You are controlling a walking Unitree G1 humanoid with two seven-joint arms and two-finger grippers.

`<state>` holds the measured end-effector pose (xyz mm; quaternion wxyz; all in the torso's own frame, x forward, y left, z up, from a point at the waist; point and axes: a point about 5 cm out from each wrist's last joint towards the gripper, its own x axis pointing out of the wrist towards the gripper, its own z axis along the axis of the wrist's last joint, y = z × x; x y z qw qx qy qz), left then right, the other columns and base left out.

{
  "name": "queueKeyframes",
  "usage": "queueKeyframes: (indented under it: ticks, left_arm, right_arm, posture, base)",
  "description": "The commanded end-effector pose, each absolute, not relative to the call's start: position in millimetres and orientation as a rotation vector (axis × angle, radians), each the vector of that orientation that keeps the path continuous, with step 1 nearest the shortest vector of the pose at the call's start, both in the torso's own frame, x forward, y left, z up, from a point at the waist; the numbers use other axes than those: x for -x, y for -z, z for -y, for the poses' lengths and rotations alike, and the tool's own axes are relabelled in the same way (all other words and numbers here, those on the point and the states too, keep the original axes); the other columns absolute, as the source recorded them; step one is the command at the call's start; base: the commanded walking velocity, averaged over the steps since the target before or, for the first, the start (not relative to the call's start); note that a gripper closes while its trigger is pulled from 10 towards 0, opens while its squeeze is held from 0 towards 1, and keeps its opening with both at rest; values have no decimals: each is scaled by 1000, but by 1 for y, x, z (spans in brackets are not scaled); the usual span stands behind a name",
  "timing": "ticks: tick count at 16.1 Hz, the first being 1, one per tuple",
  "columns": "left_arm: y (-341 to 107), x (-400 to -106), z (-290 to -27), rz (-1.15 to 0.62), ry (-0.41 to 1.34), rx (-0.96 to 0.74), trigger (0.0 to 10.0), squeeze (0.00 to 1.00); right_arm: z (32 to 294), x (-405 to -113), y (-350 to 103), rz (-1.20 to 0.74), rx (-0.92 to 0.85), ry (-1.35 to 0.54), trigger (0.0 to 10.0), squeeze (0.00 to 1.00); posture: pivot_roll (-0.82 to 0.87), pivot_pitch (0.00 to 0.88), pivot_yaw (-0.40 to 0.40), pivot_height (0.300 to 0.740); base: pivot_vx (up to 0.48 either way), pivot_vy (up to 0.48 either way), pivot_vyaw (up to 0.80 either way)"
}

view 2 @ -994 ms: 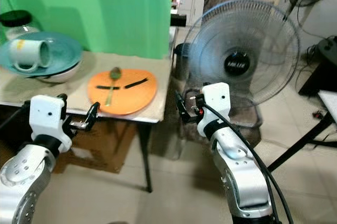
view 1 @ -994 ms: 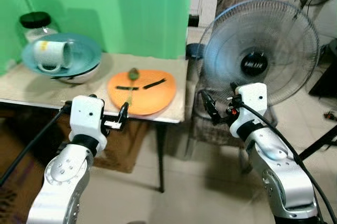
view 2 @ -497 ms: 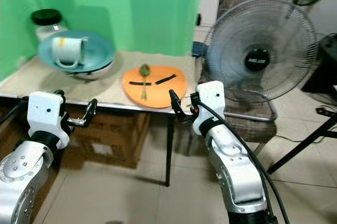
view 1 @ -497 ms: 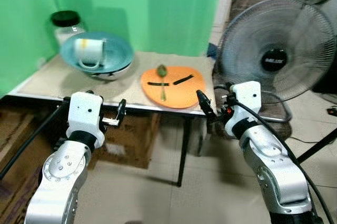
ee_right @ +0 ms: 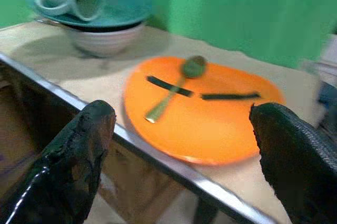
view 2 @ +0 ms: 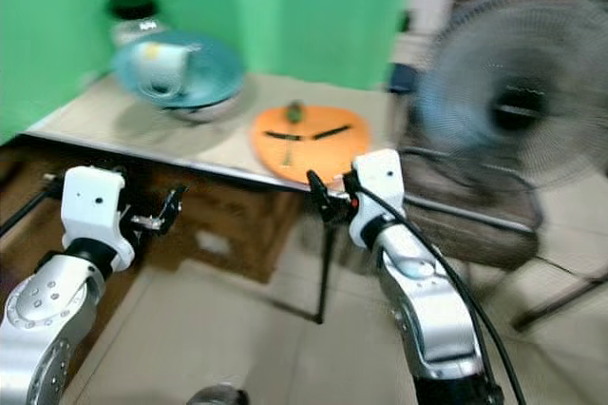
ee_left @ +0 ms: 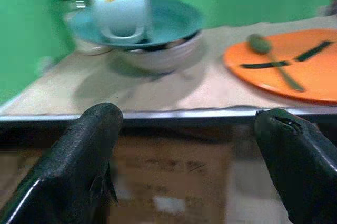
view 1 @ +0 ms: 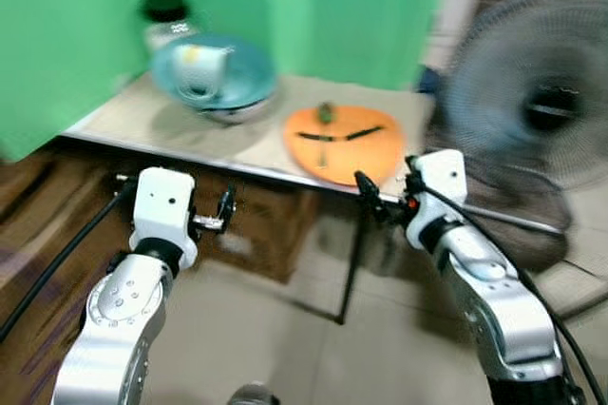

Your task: Setting the table

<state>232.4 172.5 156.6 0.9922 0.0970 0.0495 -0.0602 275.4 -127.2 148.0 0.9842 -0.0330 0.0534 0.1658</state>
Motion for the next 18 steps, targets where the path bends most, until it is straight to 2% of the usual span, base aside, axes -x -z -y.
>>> queueKeyframes:
  ticks: [1, 2, 10, 13, 18]
  left_arm:
    - [-160, -234, -171, -90, 128, -203, 10000, 0]
    - [-160, -233, -172, -87, 128, -205, 10000, 0]
    - [-162, -231, -172, -85, 135, -209, 10000, 0]
    - [-163, -230, -172, -85, 139, -213, 10000, 0]
    - [-164, -230, -172, -88, 157, -209, 10000, 0]
  right_arm:
    - [130, -278, -148, -113, 70, -329, 10000, 1000]
    - [129, -279, -147, -118, 70, -332, 10000, 1000]
    - [121, -285, -149, -115, 85, -385, 10000, 1000]
    - [121, -290, -152, -111, 92, -374, 10000, 1000]
    - [118, -298, -154, -131, 110, -361, 10000, 1000]
  posture:
    - [128, 0, -1, 740]
    - [129, 0, -2, 740]
    - [144, 0, -13, 740]
    - [152, 0, -16, 740]
    - [157, 0, -13, 740]
  base:
    - [0, 0, 800]
    - [240, 0, 800]
    - [257, 0, 0]
    - [262, 0, 800]
    - [262, 0, 0]
